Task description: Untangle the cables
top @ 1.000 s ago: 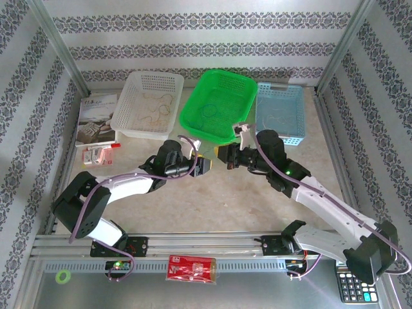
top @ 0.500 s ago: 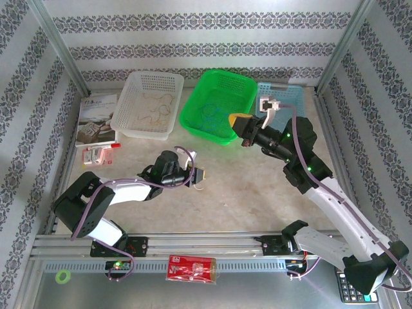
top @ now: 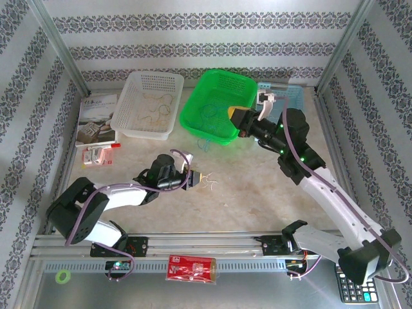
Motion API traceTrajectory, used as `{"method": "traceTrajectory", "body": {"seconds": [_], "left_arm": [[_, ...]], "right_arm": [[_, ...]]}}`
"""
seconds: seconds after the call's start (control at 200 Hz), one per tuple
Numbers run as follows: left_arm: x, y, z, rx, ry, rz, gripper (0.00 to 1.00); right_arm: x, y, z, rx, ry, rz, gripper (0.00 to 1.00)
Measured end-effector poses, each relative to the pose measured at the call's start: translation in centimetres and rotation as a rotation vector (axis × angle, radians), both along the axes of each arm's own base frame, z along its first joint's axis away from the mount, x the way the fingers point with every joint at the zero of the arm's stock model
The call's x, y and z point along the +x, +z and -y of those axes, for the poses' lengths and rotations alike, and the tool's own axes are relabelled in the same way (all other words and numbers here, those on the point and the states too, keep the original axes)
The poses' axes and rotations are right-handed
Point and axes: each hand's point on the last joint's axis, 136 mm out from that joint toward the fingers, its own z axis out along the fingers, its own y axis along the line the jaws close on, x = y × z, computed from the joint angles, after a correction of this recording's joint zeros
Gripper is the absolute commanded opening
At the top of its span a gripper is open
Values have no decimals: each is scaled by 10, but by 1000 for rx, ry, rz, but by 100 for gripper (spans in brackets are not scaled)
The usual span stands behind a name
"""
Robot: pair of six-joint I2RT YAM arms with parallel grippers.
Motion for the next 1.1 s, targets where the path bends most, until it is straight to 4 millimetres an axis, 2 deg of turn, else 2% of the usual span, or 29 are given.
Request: {"method": "traceTrajectory", "body": {"seconds": [0.18, 0.315, 0.43, 0.535, 0.575, 0.635, 0.754, 0.859, 0.989, 1.099], "left_arm": [[1, 25, -1, -36, 10, 53, 47], [1, 33, -4, -41, 22, 68, 55], [1, 36, -7, -38, 40, 73, 62], [2, 37, -10, -33, 56, 68, 68], [2, 38, -11, -32, 63, 68, 69], [3, 40, -13, -34, 74, 73, 72], [3, 50, -16, -45, 94, 88, 77], [4, 56, -19, -53, 109, 101, 83], [5, 56, -20, -51, 119, 104, 88], [6, 56, -21, -48, 129, 105, 93]], "right_arm": [[45, -19, 9, -54, -104, -33, 0], [92, -34, 17, -91, -176, -62, 0], [133, -54, 20, -114, -215, -106, 0], [167, -76, 17, -141, -225, -154, 36], [179, -84, 15, -152, -222, -168, 43], [192, -97, 11, -167, -212, -186, 46], [193, -121, 9, -191, -195, -245, 46], [186, -124, 8, -190, -179, -249, 46], [162, -132, 8, -201, -162, -268, 47], [135, -132, -1, -213, -126, -257, 47]]}}
